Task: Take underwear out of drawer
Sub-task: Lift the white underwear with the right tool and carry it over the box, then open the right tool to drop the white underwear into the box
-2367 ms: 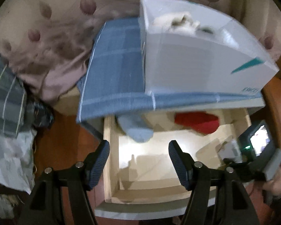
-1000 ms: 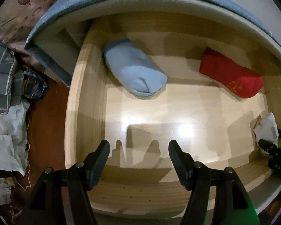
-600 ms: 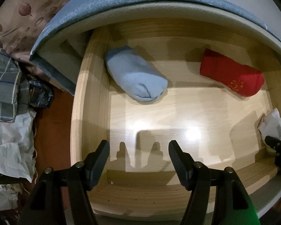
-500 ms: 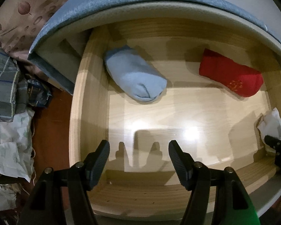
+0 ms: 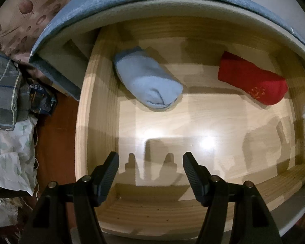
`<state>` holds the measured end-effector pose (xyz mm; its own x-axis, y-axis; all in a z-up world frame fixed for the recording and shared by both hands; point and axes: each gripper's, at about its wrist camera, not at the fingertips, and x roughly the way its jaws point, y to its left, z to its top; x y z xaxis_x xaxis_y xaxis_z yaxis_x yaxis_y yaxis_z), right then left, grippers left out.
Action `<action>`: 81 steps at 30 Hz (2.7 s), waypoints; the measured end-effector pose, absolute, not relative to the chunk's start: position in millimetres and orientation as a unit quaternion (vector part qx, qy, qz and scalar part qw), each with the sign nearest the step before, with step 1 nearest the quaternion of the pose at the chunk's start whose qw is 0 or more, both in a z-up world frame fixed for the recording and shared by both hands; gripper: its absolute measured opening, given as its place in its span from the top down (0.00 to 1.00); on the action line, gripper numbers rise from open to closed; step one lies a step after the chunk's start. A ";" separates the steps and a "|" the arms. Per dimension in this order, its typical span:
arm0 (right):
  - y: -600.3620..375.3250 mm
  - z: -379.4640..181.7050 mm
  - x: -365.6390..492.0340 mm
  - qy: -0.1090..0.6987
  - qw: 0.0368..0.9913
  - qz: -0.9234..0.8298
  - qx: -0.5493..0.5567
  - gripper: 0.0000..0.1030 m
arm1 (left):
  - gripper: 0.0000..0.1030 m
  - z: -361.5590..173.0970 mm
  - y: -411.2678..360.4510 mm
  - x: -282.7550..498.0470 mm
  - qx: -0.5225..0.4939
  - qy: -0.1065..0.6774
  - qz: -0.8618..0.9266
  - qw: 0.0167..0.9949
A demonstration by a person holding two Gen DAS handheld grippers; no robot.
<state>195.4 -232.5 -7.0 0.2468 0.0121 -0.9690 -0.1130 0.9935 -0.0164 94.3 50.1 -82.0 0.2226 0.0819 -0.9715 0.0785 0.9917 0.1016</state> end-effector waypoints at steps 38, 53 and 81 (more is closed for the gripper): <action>-252.4 216.4 294.7 0.447 0.893 0.013 -0.044 0.62 | 0.35 -84.9 63.1 96.4 0.028 0.621 -0.007 0.783; -252.4 150.5 375.5 0.519 0.854 -0.001 -0.033 0.60 | 0.35 -85.6 62.4 96.6 0.021 0.626 -0.005 0.780; -231.8 166.6 242.9 0.426 0.879 0.176 -0.120 0.56 | 0.35 -82.0 64.0 96.5 0.002 0.628 0.019 0.778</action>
